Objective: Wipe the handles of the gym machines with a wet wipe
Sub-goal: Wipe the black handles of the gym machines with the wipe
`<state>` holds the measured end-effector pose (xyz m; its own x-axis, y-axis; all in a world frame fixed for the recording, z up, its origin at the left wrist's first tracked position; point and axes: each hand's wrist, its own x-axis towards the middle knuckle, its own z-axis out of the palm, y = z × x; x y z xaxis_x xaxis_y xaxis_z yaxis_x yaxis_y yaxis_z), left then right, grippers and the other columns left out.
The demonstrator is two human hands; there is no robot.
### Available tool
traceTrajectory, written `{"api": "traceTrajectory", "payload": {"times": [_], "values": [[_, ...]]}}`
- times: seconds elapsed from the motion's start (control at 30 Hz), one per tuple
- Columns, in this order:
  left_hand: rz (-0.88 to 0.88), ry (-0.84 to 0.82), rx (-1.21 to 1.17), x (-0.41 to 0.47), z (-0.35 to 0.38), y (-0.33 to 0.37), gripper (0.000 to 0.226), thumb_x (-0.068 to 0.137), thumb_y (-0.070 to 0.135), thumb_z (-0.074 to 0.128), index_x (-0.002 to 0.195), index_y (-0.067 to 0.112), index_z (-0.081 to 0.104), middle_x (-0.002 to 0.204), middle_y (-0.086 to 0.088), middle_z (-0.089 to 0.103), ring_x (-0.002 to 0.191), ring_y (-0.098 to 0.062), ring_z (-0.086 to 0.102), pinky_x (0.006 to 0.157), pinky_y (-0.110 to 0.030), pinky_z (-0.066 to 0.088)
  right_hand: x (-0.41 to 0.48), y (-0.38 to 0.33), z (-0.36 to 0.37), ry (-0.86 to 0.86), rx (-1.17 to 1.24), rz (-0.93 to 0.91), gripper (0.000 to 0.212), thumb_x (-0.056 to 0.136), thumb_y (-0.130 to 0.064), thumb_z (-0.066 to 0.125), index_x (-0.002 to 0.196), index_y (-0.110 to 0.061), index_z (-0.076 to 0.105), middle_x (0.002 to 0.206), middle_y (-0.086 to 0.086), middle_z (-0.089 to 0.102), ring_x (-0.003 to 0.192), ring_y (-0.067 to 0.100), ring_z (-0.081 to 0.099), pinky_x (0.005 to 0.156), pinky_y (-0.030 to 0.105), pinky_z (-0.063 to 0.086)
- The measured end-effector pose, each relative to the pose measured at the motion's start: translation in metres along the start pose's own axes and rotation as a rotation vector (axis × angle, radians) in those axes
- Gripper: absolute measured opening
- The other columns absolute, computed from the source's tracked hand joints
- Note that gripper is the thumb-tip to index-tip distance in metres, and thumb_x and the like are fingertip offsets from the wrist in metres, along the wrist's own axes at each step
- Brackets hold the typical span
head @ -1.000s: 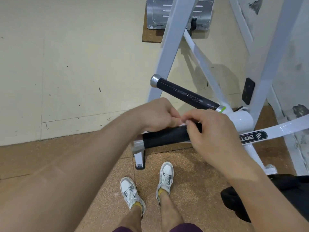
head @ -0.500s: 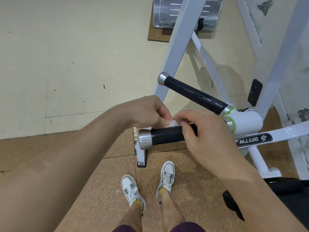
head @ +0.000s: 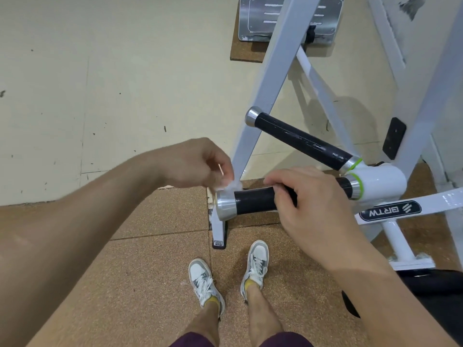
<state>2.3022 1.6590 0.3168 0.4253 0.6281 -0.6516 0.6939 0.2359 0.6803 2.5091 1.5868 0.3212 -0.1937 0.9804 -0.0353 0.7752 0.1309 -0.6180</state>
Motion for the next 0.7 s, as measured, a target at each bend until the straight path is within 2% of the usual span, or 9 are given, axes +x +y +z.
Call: {"api": "traceTrajectory", "payload": {"times": [0.07,0.17,0.27,0.33,0.37,0.47,0.53,0.63,0.7], "values": [[0.032,0.027,-0.183,-0.003,0.003,0.004,0.006,0.079,0.020,0.073,0.084,0.017,0.075,0.085,-0.015,0.072,0.078,-0.017,0.066,0.079,-0.034,0.053,0.000,-0.001,0.003,0.000,0.002,0.005,0.023,0.082,-0.016,0.050,0.089,-0.021,0.071,0.082,-0.007,0.070,0.083,0.021,0.061,0.078,0.047,0.048],[0.045,-0.022,-0.185,-0.010,0.015,0.006,0.016,0.078,0.031,0.071,0.087,0.019,0.076,0.092,-0.023,0.069,0.078,-0.019,0.060,0.079,-0.036,0.051,-0.001,-0.003,0.006,-0.005,-0.012,-0.007,0.023,0.082,-0.015,0.050,0.089,-0.021,0.071,0.081,-0.006,0.069,0.082,0.022,0.060,0.076,0.047,0.048],[0.041,0.164,-0.134,-0.026,0.014,0.001,0.009,0.076,0.028,0.074,0.082,0.022,0.077,0.080,-0.006,0.074,0.076,-0.011,0.064,0.079,-0.038,0.053,-0.003,-0.001,0.006,0.013,-0.004,-0.023,0.021,0.081,-0.014,0.052,0.089,-0.020,0.071,0.082,-0.006,0.070,0.083,0.021,0.060,0.078,0.047,0.048],[0.036,0.335,-0.051,-0.038,0.016,-0.003,0.003,0.075,0.028,0.076,0.079,0.027,0.077,0.072,0.008,0.073,0.068,-0.003,0.064,0.067,-0.028,0.051,-0.005,-0.002,0.007,0.023,-0.010,-0.033,0.020,0.081,-0.013,0.053,0.087,-0.020,0.070,0.082,-0.006,0.069,0.083,0.021,0.060,0.079,0.046,0.048],[0.043,0.382,-0.034,-0.042,0.020,-0.002,0.004,0.075,0.029,0.076,0.079,0.029,0.077,0.071,0.011,0.073,0.068,-0.001,0.064,0.066,-0.025,0.050,-0.006,-0.002,0.008,0.034,-0.018,-0.037,0.019,0.081,-0.012,0.053,0.086,-0.020,0.070,0.082,-0.007,0.069,0.083,0.021,0.060,0.080,0.045,0.047],[0.089,0.397,-0.086,-0.048,0.038,0.006,0.004,0.075,0.035,0.075,0.079,0.035,0.076,0.076,0.016,0.073,0.075,0.001,0.068,0.073,-0.024,0.054,-0.009,-0.007,0.010,0.064,-0.039,-0.034,0.019,0.080,-0.012,0.055,0.086,-0.021,0.070,0.084,-0.008,0.069,0.085,0.019,0.059,0.082,0.039,0.042],[0.044,0.416,-0.066,-0.040,0.041,0.006,0.003,0.077,0.037,0.073,0.077,0.035,0.076,0.072,0.015,0.073,0.073,0.000,0.067,0.069,-0.024,0.052,-0.010,-0.009,0.012,0.068,-0.057,-0.040,0.018,0.080,-0.013,0.055,0.087,-0.021,0.069,0.086,-0.009,0.068,0.087,0.017,0.059,0.083,0.038,0.040],[-0.093,0.391,-0.046,-0.027,0.030,0.005,0.014,0.081,0.036,0.070,0.074,0.026,0.077,0.062,0.012,0.070,0.058,0.003,0.060,0.060,-0.020,0.043,-0.013,-0.011,0.013,0.077,-0.068,-0.048,0.018,0.080,-0.013,0.055,0.088,-0.022,0.069,0.088,-0.010,0.068,0.090,0.017,0.059,0.085,0.041,0.041],[-0.083,0.382,-0.013,-0.028,0.029,0.003,0.014,0.081,0.035,0.070,0.076,0.025,0.078,0.061,0.012,0.069,0.057,0.003,0.060,0.058,-0.020,0.043,-0.015,-0.011,0.014,0.101,-0.066,-0.052,0.019,0.080,-0.012,0.055,0.089,-0.021,0.069,0.090,-0.009,0.068,0.092,0.017,0.059,0.085,0.042,0.042]]}}
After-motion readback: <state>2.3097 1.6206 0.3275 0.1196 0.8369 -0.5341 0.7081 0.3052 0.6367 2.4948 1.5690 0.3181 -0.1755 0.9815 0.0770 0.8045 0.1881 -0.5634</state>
